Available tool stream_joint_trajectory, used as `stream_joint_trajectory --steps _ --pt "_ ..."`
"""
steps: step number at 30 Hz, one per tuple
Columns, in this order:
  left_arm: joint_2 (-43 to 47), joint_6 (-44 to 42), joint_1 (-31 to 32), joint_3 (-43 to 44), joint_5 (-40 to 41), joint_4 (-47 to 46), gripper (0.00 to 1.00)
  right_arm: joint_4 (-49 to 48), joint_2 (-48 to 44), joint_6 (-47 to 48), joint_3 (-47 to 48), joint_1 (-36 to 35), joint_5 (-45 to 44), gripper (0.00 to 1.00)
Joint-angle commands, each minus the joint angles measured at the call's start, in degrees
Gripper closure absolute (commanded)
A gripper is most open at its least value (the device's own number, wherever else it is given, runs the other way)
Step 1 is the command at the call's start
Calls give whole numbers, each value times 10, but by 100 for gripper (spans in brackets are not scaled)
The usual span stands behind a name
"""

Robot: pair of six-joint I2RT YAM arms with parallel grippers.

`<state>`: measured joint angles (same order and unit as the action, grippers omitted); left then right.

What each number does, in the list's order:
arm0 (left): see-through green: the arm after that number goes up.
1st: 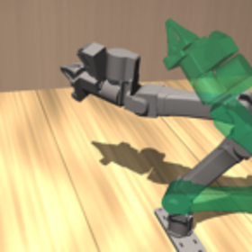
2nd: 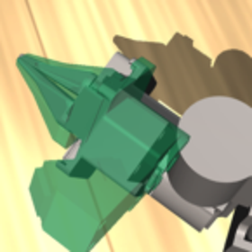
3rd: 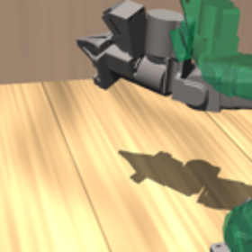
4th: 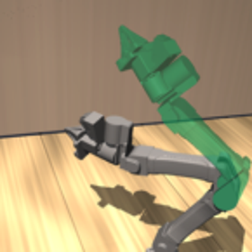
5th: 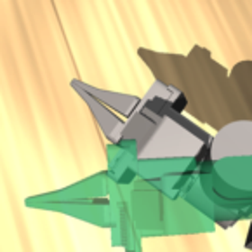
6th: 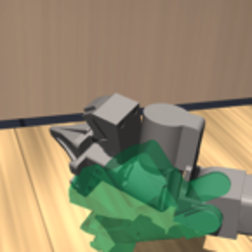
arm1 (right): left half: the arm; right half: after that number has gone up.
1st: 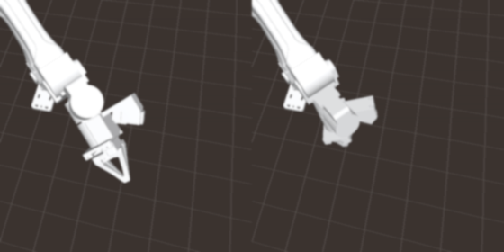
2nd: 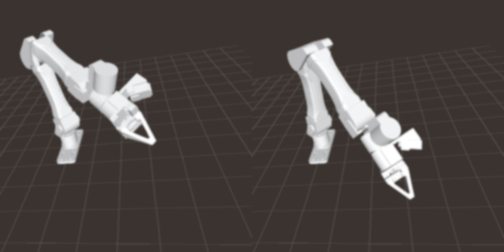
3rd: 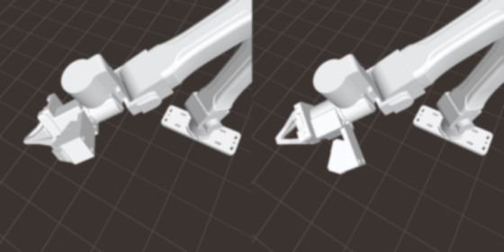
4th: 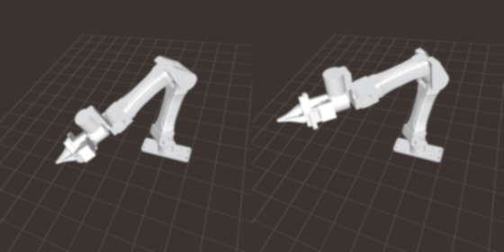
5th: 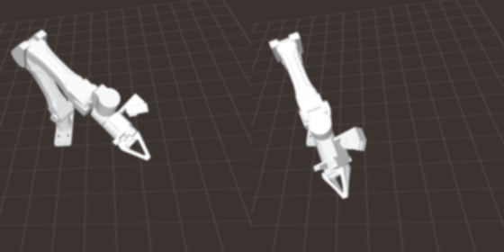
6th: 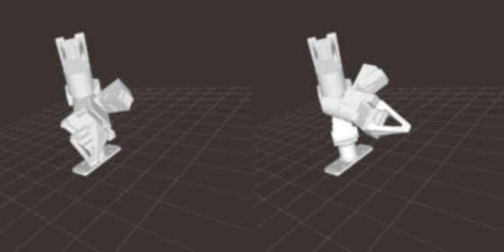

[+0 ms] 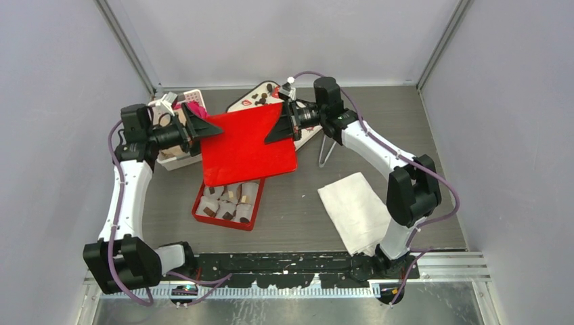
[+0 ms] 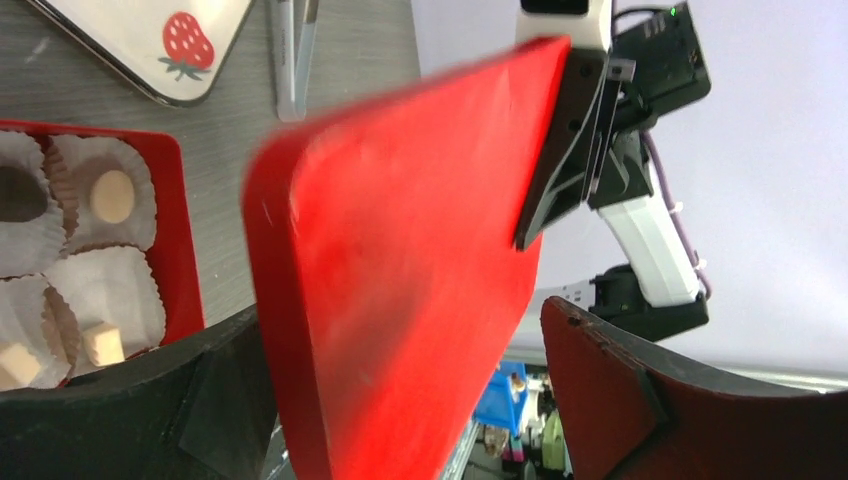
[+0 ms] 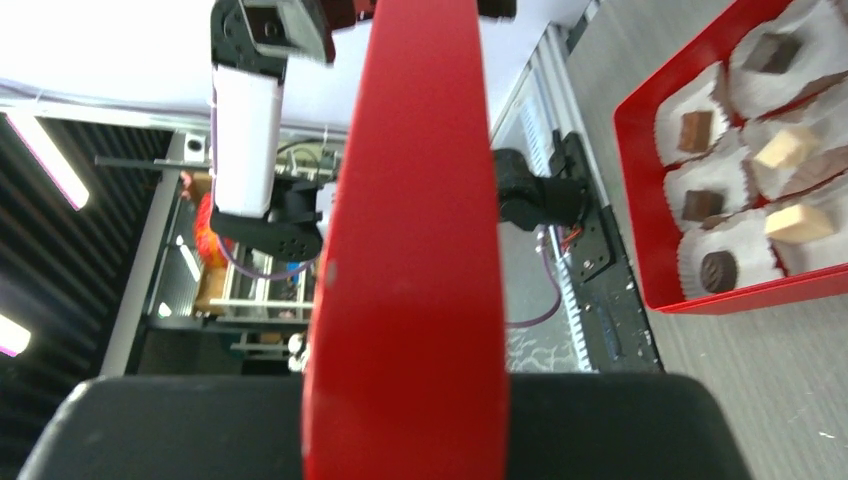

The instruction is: Pack the chocolate

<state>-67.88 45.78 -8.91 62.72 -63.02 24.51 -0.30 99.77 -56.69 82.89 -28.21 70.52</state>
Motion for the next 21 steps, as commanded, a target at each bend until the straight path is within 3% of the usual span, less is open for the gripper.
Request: stream_joint_trajectory --steps 1,5,10,15,17,20,21 --pt "-8 -125 -37 65 -3 87 7 -70 -14 -47 24 -9 83 99" --pt "-31 -166 -50 111 21 128 5 -15 -38 -16 6 -10 92 99" --pt "-53 -161 -42 116 -55 90 8 266 -68 191 21 -18 108 99" --pt "-64 -206 42 123 -121 111 8 428 -73 326 24 -33 90 99" --pt "-75 -236 70 133 -119 152 9 548 -57 431 55 -45 64 99" --pt "-104 -294 117 157 -115 227 12 848 6 678 154 -69 7 99" --pt "-114 -331 133 170 -110 270 12 835 6 661 150 -73 12 99"
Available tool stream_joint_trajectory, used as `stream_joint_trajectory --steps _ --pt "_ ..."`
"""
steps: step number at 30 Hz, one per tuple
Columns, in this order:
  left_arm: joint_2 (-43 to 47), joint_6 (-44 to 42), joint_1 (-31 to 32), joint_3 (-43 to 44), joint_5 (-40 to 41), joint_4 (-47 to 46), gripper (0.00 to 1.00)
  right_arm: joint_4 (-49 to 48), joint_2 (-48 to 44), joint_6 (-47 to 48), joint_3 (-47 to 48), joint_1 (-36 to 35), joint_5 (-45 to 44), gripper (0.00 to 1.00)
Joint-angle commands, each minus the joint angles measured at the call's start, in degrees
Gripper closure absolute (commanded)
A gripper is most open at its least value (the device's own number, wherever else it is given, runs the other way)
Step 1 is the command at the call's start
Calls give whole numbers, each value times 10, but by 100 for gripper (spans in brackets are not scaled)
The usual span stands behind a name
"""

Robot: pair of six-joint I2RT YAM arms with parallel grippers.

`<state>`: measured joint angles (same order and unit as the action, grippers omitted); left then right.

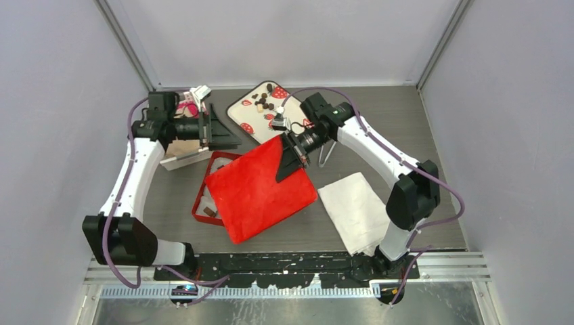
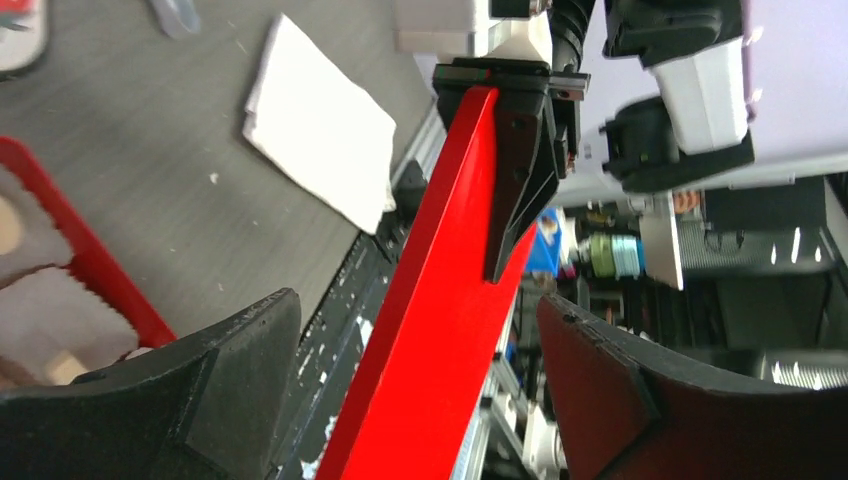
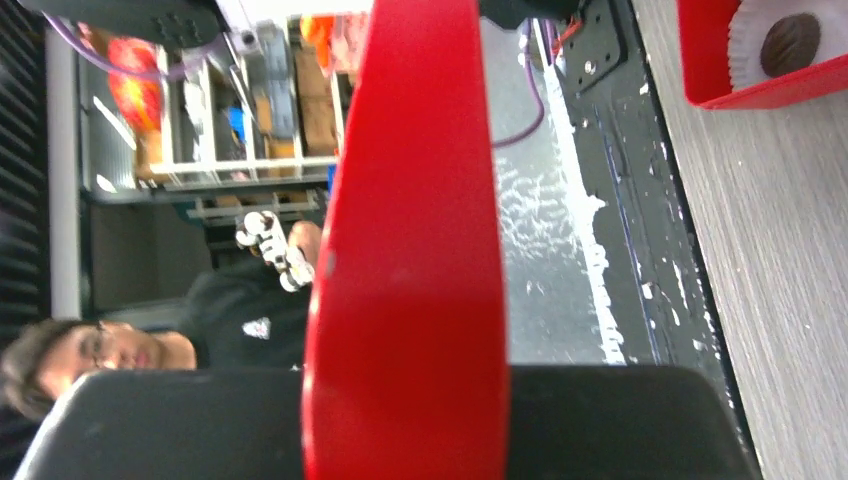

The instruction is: Pack the chocolate

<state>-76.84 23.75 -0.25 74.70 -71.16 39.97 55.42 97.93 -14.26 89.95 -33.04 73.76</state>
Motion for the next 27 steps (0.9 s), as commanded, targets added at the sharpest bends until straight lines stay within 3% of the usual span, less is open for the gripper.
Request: stream_joint_trajectory --steps 1,5,13,20,23,26,27 --pt "-35 -148 60 69 -20 161 13 257 21 225 71 -28 -16 99" --pt "-49 -192 116 81 15 227 15 300 29 272 88 -31 -4 99" --pt "-30 -197 141 54 -8 247 20 305 42 289 96 -29 17 99" --pt "19 -91 185 -36 -43 129 30 335 76 318 146 -20 21 99" --pt "19 -86 188 -42 -55 121 38 346 87 328 158 -19 26 99" --pt "15 -92 188 -30 -65 124 61 356 95 335 167 -14 27 99" --pt "14 -90 188 -27 -69 121 74 355 97 334 168 -10 27 99"
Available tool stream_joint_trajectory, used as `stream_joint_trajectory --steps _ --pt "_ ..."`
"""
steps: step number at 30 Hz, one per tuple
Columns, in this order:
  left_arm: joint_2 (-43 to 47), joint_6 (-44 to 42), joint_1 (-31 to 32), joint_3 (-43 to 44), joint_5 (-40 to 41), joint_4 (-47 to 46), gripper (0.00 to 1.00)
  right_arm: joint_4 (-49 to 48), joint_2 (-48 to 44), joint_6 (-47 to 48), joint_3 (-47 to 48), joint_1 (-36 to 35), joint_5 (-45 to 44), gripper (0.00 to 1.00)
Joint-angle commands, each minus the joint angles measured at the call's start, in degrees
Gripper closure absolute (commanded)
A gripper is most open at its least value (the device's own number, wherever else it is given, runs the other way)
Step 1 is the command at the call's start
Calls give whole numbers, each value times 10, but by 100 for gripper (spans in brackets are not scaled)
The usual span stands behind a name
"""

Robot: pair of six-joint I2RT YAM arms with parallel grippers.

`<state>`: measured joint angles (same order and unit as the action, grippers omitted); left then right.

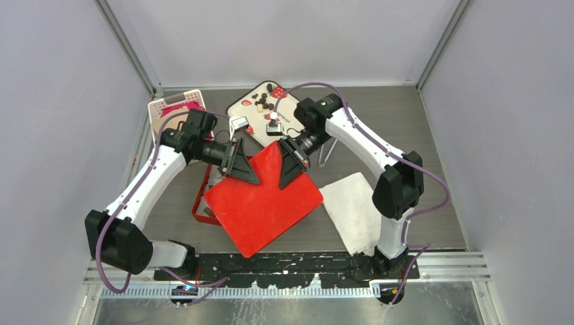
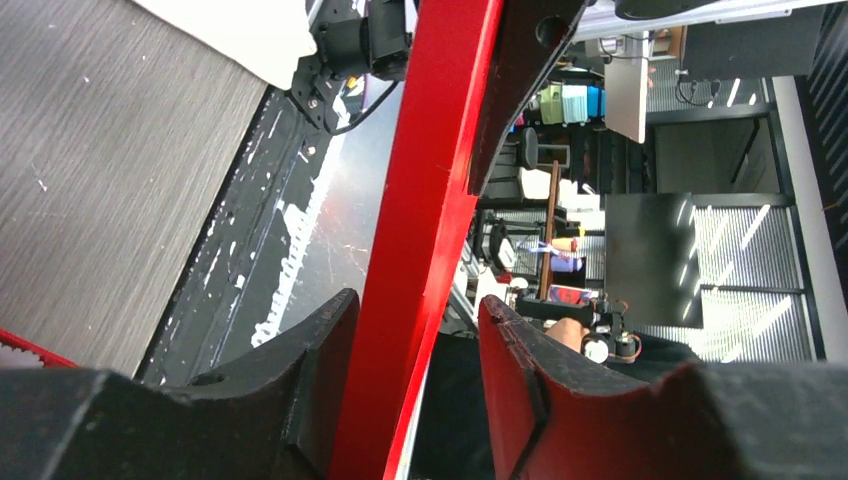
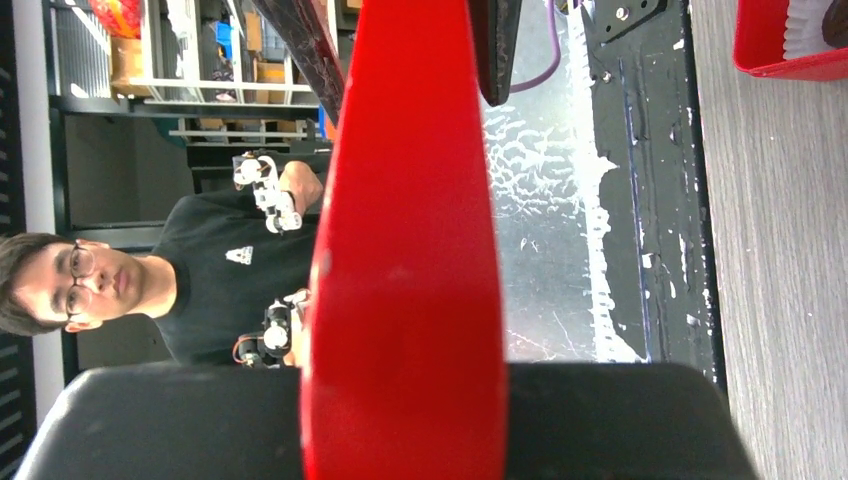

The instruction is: Pack the chocolate

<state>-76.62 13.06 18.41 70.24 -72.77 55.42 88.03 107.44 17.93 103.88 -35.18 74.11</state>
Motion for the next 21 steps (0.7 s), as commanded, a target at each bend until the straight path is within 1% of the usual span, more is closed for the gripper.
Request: stream_joint_trajectory --steps 1,2,3,5,7,9,12,14,16,19,21 --pt "10 18 1 22 -55 -35 84 29 4 11 30 16 24 97" --pt "10 17 1 24 -55 -35 93 29 6 9 31 21 25 93" --pt "7 17 1 26 -56 -34 99 27 6 8 31 27 26 88" --pt "2 16 1 30 -59 -33 100 20 2 1 28 40 28 67" --pt "-5 23 0 33 -64 -38 100 2 -7 -16 24 55 21 39" --pt "-8 28 -2 39 -70 -43 100 -52 -24 -77 11 77 -5 31" --pt "-5 57 -11 39 -75 -73 100 -204 -74 -226 -39 115 -69 23" --pt "-3 97 -14 29 -72 -115 100 -321 -105 -319 -78 134 -58 21" --pt "-1 145 -14 16 -66 -167 100 -425 -123 -404 -110 139 -53 21" --pt "2 188 -15 3 -56 -219 100 -542 -140 -493 -147 139 -49 23" --pt "2 200 -14 0 -52 -234 100 -577 -143 -518 -159 139 -46 23"
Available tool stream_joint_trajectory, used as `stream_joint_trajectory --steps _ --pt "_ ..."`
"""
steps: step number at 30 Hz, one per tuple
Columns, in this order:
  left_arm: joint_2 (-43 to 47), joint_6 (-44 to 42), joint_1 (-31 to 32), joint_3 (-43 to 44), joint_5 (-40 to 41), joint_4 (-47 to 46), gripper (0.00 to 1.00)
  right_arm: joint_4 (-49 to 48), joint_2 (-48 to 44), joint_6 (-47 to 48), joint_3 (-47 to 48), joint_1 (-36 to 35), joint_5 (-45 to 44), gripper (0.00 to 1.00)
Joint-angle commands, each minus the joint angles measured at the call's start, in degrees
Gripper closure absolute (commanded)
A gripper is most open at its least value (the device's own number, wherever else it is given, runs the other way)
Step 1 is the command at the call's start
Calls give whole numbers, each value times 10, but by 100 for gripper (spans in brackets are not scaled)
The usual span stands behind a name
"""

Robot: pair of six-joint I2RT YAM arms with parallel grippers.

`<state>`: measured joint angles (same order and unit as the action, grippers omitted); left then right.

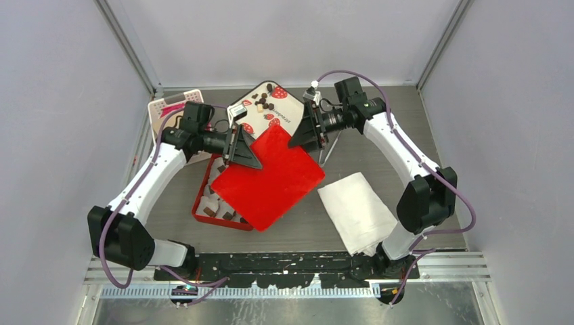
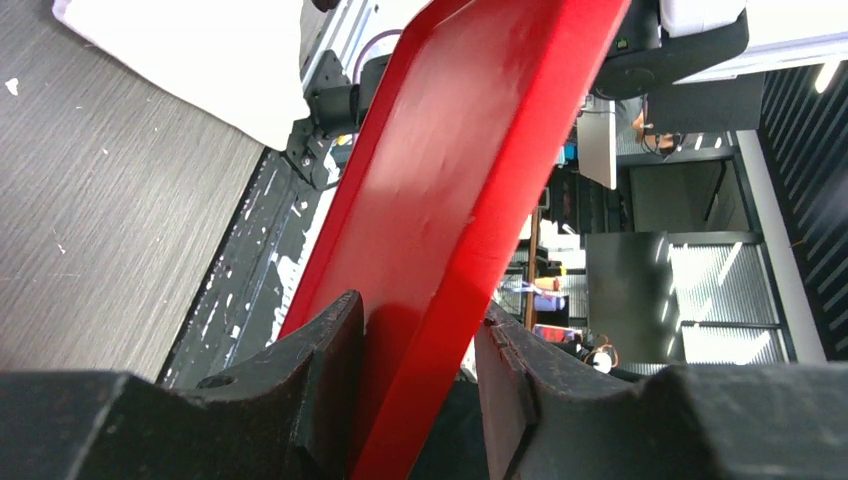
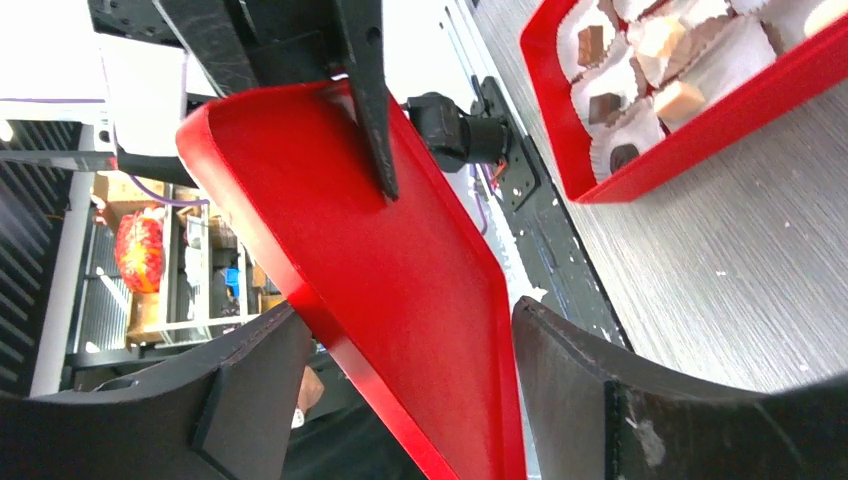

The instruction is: Pack the chocolate

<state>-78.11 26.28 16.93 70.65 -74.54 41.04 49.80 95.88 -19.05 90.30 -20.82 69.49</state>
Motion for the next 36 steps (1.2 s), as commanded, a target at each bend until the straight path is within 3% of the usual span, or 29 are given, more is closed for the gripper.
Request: stream_joint_trajectory --steps 1,6,10,22,28,32,36 --pt "17 72 1 -4 -31 -94 100 -193 -26 -148 -24 -4 2 23" --pt "11 97 0 -6 -19 -120 100 -162 -14 -123 -26 -3 -7 21" --pt "-1 145 0 -16 1 -171 100 -125 -9 -106 -17 21 -78 15" --pt "-67 287 -6 -43 42 -348 100 -237 -46 -239 -110 158 -185 5" --pt "-95 332 -19 -38 45 -396 100 -260 -96 -241 -166 200 -205 1" --pt "-107 388 -34 -37 47 -451 100 -381 -142 -295 -262 200 -190 0" --pt "-118 447 -45 -29 45 -519 100 -635 -210 -394 -402 184 -220 0"
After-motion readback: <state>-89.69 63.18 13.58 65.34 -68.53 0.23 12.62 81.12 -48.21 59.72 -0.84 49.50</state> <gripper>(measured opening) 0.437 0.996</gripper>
